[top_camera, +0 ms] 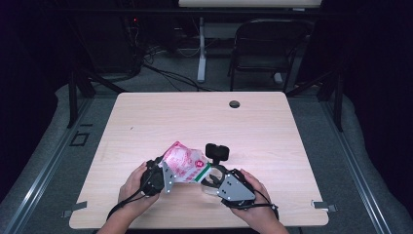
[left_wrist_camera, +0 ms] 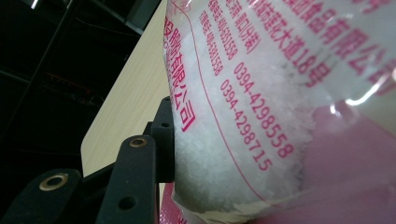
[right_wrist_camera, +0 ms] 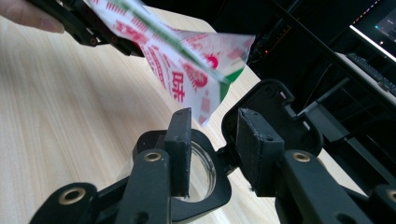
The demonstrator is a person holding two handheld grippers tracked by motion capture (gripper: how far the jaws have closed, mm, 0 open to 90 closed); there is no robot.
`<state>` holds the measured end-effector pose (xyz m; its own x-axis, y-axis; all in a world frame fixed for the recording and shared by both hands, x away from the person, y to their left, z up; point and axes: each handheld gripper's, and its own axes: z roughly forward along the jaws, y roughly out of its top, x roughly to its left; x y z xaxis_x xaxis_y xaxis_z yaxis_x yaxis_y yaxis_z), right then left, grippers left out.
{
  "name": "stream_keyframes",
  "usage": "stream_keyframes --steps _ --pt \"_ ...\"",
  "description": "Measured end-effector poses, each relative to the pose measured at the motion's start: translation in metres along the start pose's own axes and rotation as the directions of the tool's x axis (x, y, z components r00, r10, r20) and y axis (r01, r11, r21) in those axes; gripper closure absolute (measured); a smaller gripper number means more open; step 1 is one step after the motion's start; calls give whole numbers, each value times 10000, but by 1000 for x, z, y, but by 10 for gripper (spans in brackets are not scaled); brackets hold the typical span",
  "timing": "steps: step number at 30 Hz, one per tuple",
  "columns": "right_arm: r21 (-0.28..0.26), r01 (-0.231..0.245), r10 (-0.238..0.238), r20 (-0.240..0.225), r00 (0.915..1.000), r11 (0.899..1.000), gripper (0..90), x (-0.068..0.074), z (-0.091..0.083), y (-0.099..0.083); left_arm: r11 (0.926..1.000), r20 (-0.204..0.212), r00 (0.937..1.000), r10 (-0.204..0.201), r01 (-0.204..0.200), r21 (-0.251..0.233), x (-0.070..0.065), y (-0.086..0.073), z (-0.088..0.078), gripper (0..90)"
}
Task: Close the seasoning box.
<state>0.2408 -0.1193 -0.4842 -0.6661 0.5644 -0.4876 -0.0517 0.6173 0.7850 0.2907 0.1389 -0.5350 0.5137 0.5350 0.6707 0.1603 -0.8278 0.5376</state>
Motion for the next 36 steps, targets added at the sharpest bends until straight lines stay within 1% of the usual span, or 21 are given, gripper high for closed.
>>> stream_keyframes --steps 3,4,5,6,7,8,10,11,12,13,15,16,17,27,29,31,36 --pt "-26 74 -74 -41 10000 10000 661 0 -1 2 9999 1 9999 132 -132 58 -2 1 0 607" --pt "-61 157 -157 -36 9999 9999 661 0 -1 3 9999 -54 9999 157 -157 53 -2 1 0 606" --pt "-84 247 -247 -42 9997 9997 661 1 -2 4 9994 -120 9994 339 -338 59 -2 1 0 606" --pt "-126 301 -301 -30 9995 9995 661 2 -3 5 9998 -103 9997 218 -218 3 -3 1 1 606" --pt "-132 341 -341 -17 9994 9993 660 2 -3 5 9998 -107 9998 184 -184 -26 -4 2 1 607" --pt "-157 406 -406 3 9992 9990 660 3 -3 6 9996 -163 9995 259 -260 -50 -4 2 1 607" --pt "-194 540 -541 -21 9985 9984 667 3 -4 6 9991 -197 9989 430 -428 80 -4 3 1 607" --pt "-197 556 -557 -80 9984 9983 671 4 -4 6 9993 -194 9991 371 -371 13 -5 2 1 607" --pt "-176 586 -588 -96 9982 9981 677 4 -4 6 9991 -258 9987 433 -432 42 -6 3 1 607" --pt "-150 609 -611 -103 9981 9980 682 4 -4 6 9977 -271 9974 667 -664 136 -6 3 1 607" --pt "-137 626 -628 -147 9979 9979 695 4 -4 6 9978 -231 9977 642 -638 164 -7 3 1 607" --pt "-152 626 -628 -166 9979 9979 701 4 -4 6 9971 -233 9971 731 -726 215 -7 3 1 607" --pt "-127 664 -667 -241 9975 9977 711 5 -4 6 9971 -225 9970 735 -730 215 -7 3 1 607" --pt "71 639 -636 -393 9972 9979 774 5 0 4 9967 -375 9961 796 -789 210 -7 3 1 610" --pt "72 645 -641 -413 9971 9979 787 6 0 4 9958 -459 9949 903 -894 219 -7 3 0 611" --pt "96 673 -669 -412 9969 9977 802 6 1 3 9958 -529 9945 903 -893 220 -7 4 -1 611" --pt "223 783 -773 -429 9961 9967 873 8 1 3 9949 -783 9919 1004 -997 128 -7 5 -3 616"
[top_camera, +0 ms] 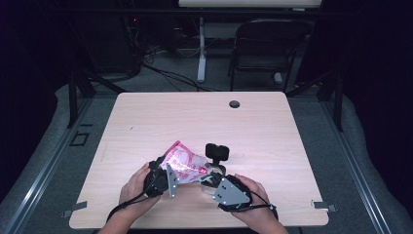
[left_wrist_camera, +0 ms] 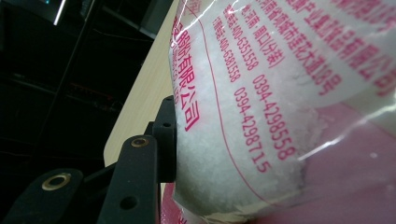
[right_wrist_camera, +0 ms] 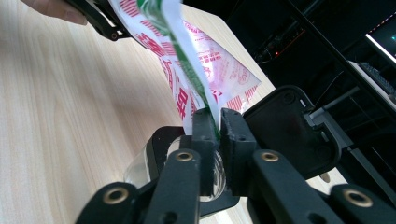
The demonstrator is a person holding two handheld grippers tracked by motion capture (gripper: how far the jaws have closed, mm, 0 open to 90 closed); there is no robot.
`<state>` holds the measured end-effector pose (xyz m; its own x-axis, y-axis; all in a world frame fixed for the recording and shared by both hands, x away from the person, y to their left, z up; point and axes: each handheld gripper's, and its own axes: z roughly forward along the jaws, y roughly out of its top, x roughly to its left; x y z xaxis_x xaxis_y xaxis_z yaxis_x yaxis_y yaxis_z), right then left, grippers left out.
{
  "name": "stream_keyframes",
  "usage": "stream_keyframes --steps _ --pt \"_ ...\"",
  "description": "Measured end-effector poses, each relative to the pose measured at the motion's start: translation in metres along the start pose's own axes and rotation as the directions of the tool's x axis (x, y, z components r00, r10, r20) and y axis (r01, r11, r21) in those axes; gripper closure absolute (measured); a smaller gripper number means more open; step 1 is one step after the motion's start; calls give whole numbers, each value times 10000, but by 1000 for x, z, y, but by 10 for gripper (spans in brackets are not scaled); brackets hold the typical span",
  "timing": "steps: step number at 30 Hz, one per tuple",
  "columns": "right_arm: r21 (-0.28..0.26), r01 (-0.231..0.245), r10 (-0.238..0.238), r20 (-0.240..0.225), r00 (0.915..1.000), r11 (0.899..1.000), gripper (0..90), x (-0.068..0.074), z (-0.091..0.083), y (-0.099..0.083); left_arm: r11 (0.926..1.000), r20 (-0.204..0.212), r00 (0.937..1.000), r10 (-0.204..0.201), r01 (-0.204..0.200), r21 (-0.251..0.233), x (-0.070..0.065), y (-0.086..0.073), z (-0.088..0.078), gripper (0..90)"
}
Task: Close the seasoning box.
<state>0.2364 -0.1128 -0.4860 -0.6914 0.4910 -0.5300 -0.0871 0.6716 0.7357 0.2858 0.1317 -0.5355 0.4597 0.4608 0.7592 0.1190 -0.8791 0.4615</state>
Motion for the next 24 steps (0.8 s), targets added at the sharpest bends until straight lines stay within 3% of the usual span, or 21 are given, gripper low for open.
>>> stream_keyframes --steps 12,24 --pt "36 -85 85 57 9999 10000 900 -2 -1 -3 9992 -508 9981 351 -361 -178 0 5 -4 621" --pt "88 -320 318 179 9993 9994 900 -6 -2 -9 9978 -741 9957 563 -587 -305 -2 13 -6 626"
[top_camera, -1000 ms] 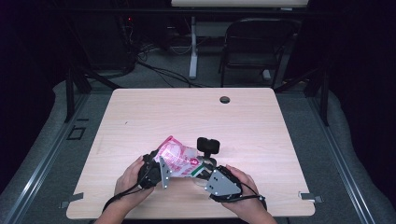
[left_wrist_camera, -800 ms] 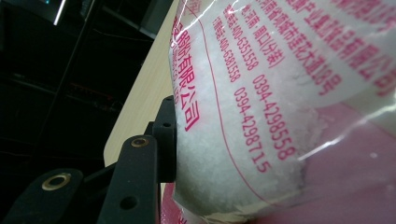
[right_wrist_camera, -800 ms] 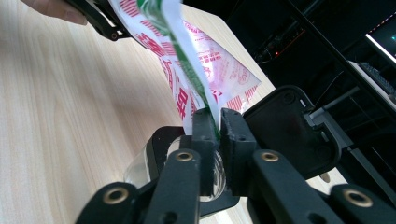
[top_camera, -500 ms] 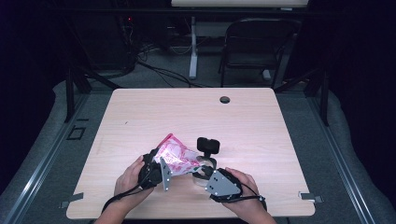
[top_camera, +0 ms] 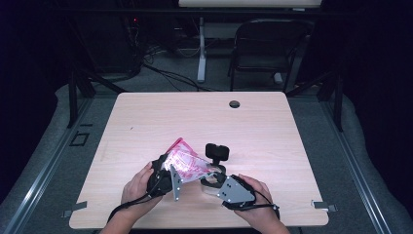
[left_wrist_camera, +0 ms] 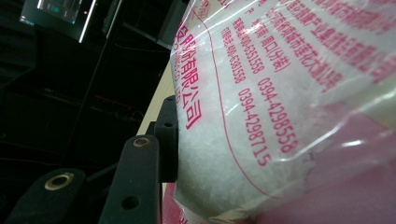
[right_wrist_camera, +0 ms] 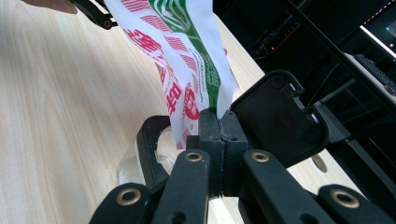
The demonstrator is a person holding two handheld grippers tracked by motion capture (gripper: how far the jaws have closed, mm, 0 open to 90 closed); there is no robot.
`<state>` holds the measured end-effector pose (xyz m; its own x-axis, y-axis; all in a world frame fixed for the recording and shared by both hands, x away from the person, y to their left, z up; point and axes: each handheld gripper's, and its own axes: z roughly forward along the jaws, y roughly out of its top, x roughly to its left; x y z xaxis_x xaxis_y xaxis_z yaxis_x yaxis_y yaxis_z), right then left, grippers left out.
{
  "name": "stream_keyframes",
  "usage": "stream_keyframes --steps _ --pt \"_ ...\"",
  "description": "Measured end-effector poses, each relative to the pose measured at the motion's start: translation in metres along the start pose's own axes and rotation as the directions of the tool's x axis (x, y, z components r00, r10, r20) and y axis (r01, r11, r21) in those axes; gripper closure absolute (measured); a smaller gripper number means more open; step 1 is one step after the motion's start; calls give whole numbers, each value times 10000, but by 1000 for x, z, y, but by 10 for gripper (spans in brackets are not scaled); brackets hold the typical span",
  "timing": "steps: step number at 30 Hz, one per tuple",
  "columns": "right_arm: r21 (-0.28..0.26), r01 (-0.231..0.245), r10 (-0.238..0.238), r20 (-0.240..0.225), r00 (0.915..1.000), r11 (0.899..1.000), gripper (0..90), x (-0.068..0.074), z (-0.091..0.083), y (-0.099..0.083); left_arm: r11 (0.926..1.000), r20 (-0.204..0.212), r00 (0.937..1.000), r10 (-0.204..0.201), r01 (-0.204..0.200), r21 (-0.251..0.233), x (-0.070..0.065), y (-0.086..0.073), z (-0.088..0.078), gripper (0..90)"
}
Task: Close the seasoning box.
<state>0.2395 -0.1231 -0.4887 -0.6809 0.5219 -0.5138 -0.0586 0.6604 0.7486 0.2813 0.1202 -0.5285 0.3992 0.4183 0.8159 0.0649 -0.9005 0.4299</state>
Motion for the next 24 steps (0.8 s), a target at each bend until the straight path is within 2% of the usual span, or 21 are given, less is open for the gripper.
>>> stream_keyframes --steps 4,6,17,19,24 --pt "-31 -98 98 -15 10000 9999 900 -1 -1 -2 10000 12 10000 -18 18 8 0 2 -1 627" --pt "-16 -110 110 -30 9999 9999 900 -1 -1 -3 9999 -53 9999 141 -141 67 1 3 -2 627" --pt "45 -153 153 -54 9999 9999 900 -1 2 -9 9999 -219 9997 136 -136 -12 1 5 -2 629" --pt "73 -185 185 -49 9998 9998 900 -1 2 -9 9996 -331 9990 286 -287 -43 1 6 -2 629" --pt "104 -154 155 -46 9999 9998 900 -1 2 -11 9995 -396 9987 316 -316 -10 1 7 -2 629"
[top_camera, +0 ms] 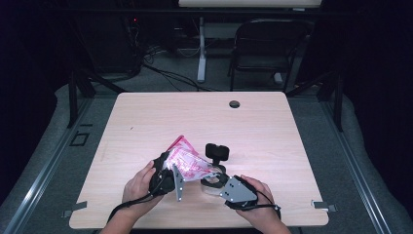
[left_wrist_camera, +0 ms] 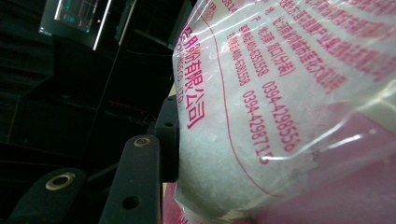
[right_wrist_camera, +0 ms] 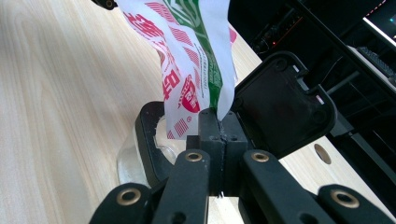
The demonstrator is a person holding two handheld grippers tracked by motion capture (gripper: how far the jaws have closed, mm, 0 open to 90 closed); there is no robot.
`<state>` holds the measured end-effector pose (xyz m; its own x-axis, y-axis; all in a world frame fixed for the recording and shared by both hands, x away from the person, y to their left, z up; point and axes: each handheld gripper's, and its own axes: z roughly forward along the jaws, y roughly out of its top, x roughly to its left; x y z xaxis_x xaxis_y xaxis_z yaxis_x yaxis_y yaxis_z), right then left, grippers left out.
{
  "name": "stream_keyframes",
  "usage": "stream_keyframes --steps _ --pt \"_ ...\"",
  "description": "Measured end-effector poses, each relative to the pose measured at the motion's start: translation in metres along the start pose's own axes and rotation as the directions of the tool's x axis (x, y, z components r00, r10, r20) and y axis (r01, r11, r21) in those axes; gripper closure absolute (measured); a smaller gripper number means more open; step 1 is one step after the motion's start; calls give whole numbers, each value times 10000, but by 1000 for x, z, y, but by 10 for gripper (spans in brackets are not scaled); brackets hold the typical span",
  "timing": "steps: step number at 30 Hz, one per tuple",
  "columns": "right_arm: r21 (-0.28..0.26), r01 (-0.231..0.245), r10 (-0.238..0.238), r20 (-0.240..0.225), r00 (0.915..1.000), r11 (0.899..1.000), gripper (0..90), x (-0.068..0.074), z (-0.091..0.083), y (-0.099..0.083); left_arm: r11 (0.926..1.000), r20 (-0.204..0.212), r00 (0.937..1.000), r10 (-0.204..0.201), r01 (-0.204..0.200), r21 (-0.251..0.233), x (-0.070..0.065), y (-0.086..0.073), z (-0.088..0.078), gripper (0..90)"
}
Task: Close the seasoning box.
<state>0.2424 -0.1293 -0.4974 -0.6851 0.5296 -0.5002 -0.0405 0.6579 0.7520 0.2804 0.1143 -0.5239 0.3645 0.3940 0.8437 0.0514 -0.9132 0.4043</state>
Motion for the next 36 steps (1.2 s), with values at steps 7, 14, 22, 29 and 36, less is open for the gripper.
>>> stream_keyframes --steps 7,14,22,29,36 --pt "35 -55 55 23 10000 10000 900 0 1 -3 9988 -208 9986 480 -478 99 1 3 0 630" --pt "87 -40 40 46 10000 10000 900 0 1 -4 9951 -377 9945 973 -966 199 2 5 -1 632" --pt "98 -40 39 58 10000 9999 900 0 2 -5 9910 -550 9895 1334 -1324 218 3 8 -2 633" --pt "118 -40 40 49 10000 9999 900 0 2 -6 9884 -666 9863 1509 -1495 250 1 9 -2 635" --pt "141 -82 81 40 10000 9999 900 1 2 -7 9861 -710 9836 1656 -1640 277 1 10 -3 636"
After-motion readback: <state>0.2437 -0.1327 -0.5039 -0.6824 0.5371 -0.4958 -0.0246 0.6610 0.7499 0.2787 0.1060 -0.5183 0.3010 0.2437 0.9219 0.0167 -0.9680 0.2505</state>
